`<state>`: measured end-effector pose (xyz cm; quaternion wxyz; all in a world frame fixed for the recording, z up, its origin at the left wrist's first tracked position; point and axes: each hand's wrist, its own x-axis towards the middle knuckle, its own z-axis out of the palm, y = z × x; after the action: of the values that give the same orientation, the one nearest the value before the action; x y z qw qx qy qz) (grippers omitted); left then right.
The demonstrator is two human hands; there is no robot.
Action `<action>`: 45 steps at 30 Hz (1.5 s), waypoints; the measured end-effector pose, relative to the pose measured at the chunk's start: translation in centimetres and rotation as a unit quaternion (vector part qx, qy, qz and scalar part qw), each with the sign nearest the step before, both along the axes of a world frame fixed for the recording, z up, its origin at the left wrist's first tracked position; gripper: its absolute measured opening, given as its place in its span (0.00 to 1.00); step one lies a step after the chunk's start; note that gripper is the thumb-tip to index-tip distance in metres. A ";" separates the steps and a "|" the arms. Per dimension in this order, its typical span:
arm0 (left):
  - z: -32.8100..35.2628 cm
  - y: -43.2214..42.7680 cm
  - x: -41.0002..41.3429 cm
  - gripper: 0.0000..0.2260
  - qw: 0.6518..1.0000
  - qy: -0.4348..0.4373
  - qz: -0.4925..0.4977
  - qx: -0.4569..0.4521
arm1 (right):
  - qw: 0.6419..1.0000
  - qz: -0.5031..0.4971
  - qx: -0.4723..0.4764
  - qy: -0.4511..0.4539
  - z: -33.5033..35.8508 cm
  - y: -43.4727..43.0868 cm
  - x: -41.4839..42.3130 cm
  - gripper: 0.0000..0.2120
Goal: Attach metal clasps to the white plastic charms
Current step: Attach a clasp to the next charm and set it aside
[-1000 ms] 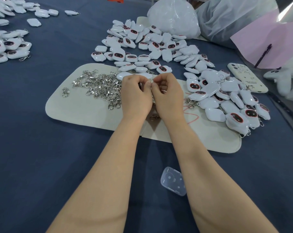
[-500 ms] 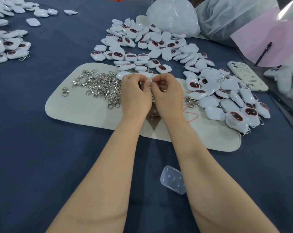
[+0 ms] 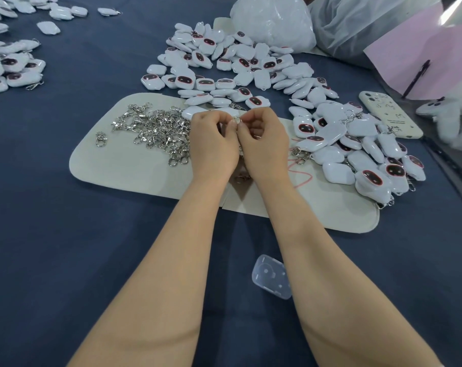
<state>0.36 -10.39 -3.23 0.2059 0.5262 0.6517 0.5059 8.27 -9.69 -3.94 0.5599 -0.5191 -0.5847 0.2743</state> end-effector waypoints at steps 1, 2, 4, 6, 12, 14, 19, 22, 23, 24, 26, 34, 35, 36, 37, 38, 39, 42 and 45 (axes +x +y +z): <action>0.0 0.0 0.0 0.05 1.000 0.002 -0.001 0.001 | 1.000 -0.001 0.001 0.001 0.0 0.0 0.0 0.07; 0.0 0.0 0.0 0.05 1.000 0.003 0.000 0.003 | 1.000 -0.001 0.002 0.003 0.0 0.0 0.0 0.07; 0.0 -0.1 0.0 0.05 1.000 0.005 0.002 0.006 | 1.000 -0.001 0.000 0.006 0.0 0.1 0.0 0.07; 0.0 -0.1 0.0 0.04 1.000 0.005 0.000 0.006 | 1.000 0.000 -0.001 0.005 -0.1 0.1 0.0 0.07; 0.0 -0.1 -0.2 0.05 1.000 0.022 -0.003 0.014 | 0.999 0.037 -0.027 -0.020 0.3 0.2 0.5 0.06; 0.0 -0.1 -0.3 0.05 0.999 0.035 -0.005 0.015 | 0.996 0.062 -0.048 -0.029 0.3 0.3 0.8 0.06; -0.1 -0.2 -0.5 0.05 0.999 0.050 -0.013 0.011 | 0.993 0.084 -0.052 -0.060 0.3 0.4 1.3 0.06; -0.1 -0.2 -0.5 0.05 0.999 0.046 -0.020 0.007 | 0.994 0.078 -0.039 -0.059 0.2 0.3 1.2 0.06; 0.0 -0.1 -0.5 0.05 0.999 0.044 -0.022 0.006 | 0.995 0.078 -0.039 -0.050 0.2 0.3 1.2 0.07; 0.0 -0.1 -0.4 0.05 0.999 0.040 -0.025 0.003 | 0.995 0.079 -0.040 -0.042 0.2 0.3 1.1 0.08; 0.1 -0.1 -0.5 0.05 0.999 0.031 -0.031 -0.005 | 0.995 0.079 -0.041 -0.034 0.1 0.3 1.1 0.10; 0.3 -0.3 -0.6 0.05 0.999 0.022 -0.044 -0.020 | 0.995 0.079 -0.014 -0.055 0.1 0.1 1.2 0.05; 0.3 -0.3 -0.6 0.06 0.999 0.018 -0.043 -0.019 | 0.995 0.079 -0.008 -0.060 0.2 0.0 1.1 0.05; 0.4 -0.3 -0.6 0.06 0.999 0.014 -0.043 -0.016 | 0.995 0.077 -0.002 -0.065 0.3 0.0 1.1 0.05; 0.4 -0.3 -0.6 0.06 0.999 0.009 -0.043 -0.013 | 0.995 0.073 0.004 -0.071 0.3 -0.1 1.1 0.05; 0.5 -0.3 -0.6 0.06 0.999 0.003 -0.045 -0.010 | 0.995 0.070 0.009 -0.075 0.3 -0.1 1.1 0.05; 0.5 -0.3 -0.6 0.06 0.999 -0.004 -0.047 -0.008 | 0.994 0.069 0.013 -0.078 0.3 -0.2 1.1 0.05; 0.5 -0.3 -0.5 0.05 0.998 -0.026 -0.055 -0.008 | 0.994 0.065 0.021 -0.089 0.3 -0.3 1.0 0.06; 0.7 -0.3 -0.2 0.05 0.997 -0.051 -0.065 0.002 | 0.995 0.042 0.029 -0.082 0.4 -0.2 1.1 0.06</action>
<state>0.11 -10.71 -2.53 0.2706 0.5413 0.6036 0.5191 9.38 -9.85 -3.56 0.5126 -0.4988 -0.6576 0.2366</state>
